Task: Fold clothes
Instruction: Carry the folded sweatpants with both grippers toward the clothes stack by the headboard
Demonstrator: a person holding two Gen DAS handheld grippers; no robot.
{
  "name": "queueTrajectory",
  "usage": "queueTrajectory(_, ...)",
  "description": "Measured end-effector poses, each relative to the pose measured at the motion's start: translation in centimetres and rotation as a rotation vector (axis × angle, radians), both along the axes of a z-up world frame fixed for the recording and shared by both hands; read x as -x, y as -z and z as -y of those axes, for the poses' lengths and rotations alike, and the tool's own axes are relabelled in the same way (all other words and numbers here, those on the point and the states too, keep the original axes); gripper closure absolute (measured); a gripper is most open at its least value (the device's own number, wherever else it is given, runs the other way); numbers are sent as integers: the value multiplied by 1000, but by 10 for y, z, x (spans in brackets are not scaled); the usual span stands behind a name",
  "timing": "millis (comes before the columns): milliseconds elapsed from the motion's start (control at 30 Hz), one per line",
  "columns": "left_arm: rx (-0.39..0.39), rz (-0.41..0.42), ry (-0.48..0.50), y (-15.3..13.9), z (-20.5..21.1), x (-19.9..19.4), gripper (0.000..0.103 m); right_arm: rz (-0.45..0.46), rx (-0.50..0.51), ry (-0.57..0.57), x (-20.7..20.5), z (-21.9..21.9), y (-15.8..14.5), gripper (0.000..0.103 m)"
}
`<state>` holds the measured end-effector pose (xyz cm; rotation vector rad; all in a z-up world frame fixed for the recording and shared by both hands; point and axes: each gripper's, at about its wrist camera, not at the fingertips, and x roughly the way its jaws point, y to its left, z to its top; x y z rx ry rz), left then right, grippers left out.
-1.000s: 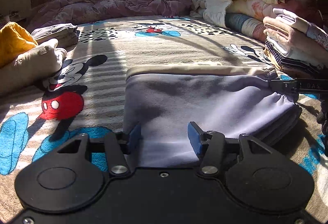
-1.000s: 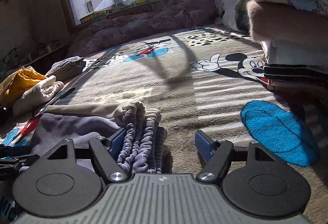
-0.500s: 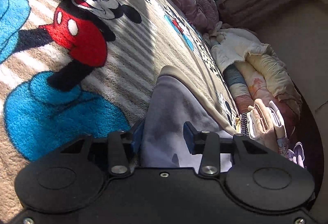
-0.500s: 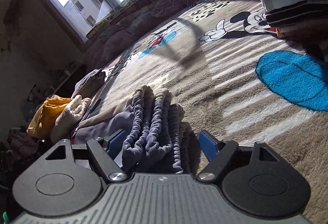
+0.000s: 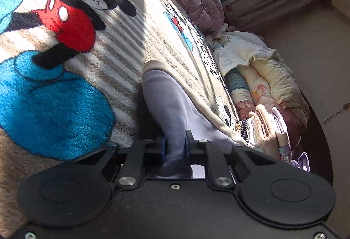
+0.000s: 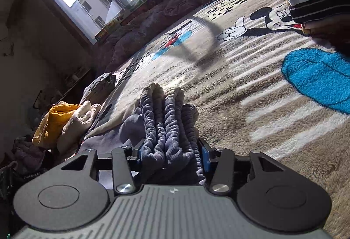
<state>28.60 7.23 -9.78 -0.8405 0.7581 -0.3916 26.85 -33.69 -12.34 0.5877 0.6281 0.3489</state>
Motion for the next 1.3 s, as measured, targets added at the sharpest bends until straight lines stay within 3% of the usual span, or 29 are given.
queueTrajectory(100, -25, -11, 0, -5, -10, 17, 88, 2, -12, -1, 8, 2, -4, 53)
queueTrajectory(133, -42, -25, -11, 1, -14, 19, 75, 2, -16, -2, 10, 3, -5, 47)
queueTrajectory(167, -58, -39, -23, 6, -18, 22, 55, -24, -15, 5, 10, 4, -2, 39)
queueTrajectory(267, -66, -65, -53, 17, -30, 28, 60, -52, -55, 24, 6, 8, 8, 35)
queueTrajectory(333, -39, -66, -62, 21, -32, 29, 60, -33, -32, 23, 3, 5, 7, 25)
queueTrajectory(467, -16, -39, -54, 26, -25, 28, 62, -17, 28, -5, -8, -12, 8, 17)
queueTrajectory(533, 2, -15, -42, 30, -18, 23, 72, -2, 76, -17, -11, -21, 9, 21)
queueTrajectory(567, 2, -16, -28, 33, -12, 18, 87, 2, 81, -23, -11, -23, 10, 36)
queueTrajectory(700, 38, 41, -22, 19, -1, 24, 92, 7, 37, 4, 0, -20, 9, 56)
queueTrajectory(800, 38, 106, -6, -7, 5, 46, 93, 13, -14, 41, 18, -15, 6, 60)
queueTrajectory(900, 38, 120, 13, -29, 13, 68, 93, 30, -99, 61, 40, -8, 1, 63)
queueTrajectory(1133, 68, 156, 46, -68, 38, 120, 93, 40, -427, 99, 111, 24, -1, 65)
queueTrajectory(1300, 54, 136, 78, -83, 60, 137, 96, 12, -472, 114, 153, 42, 7, 65)
